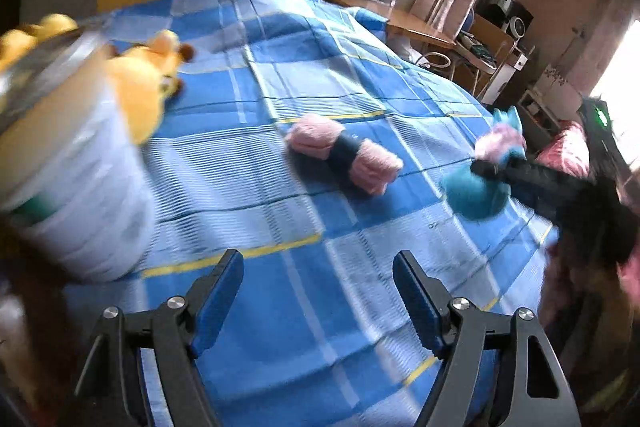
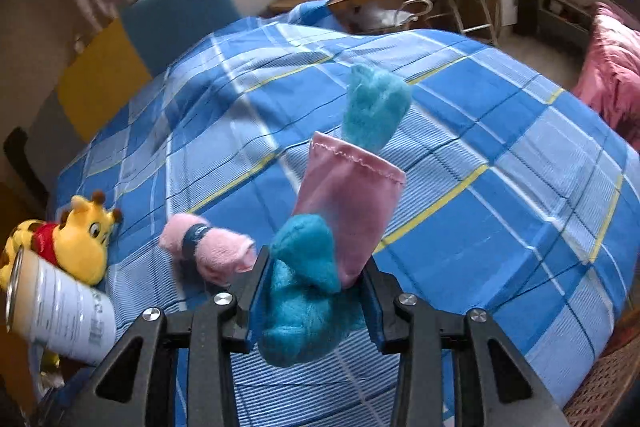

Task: Organize soft objects
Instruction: 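Grasp the blue plush in pink sleeve with the right tool while the left tool grasps the pink towel roll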

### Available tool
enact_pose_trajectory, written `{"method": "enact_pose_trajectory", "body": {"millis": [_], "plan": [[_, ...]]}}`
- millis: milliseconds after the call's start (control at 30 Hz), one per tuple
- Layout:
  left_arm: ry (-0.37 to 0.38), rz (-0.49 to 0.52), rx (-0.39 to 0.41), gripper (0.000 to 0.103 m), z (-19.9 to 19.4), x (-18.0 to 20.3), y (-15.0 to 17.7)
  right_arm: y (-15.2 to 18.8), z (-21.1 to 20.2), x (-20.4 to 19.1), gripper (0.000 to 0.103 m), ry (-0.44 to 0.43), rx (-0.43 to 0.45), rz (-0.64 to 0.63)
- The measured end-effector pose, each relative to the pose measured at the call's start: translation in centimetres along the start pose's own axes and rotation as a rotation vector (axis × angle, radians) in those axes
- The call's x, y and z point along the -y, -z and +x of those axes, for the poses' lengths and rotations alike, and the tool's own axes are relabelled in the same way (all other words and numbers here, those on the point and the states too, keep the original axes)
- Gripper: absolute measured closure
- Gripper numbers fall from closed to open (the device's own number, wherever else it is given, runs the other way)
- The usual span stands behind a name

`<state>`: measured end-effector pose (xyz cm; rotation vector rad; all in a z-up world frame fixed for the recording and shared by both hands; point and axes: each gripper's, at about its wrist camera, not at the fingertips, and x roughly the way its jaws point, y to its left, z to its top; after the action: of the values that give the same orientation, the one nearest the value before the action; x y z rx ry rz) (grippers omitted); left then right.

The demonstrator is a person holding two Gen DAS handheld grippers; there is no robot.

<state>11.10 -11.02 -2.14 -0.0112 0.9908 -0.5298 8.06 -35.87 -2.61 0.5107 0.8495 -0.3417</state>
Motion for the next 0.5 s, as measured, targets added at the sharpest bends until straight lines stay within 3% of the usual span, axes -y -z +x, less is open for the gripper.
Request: {"method": "enact_pose_trajectory", "body": {"millis": [300, 500], "plan": [[0.024, -0.114, -0.044, 0.025, 7.4, 2.2, -6.1, -0.1, 1.6, 1.0, 0.063, -0.051, -0.089, 0.089], [0.026, -0.257, -0.115, 0.021, 12.5, 2.0, -8.5, 0.1, 1.6, 0.7, 0.063, -0.06, -0.1, 0.079]]}}
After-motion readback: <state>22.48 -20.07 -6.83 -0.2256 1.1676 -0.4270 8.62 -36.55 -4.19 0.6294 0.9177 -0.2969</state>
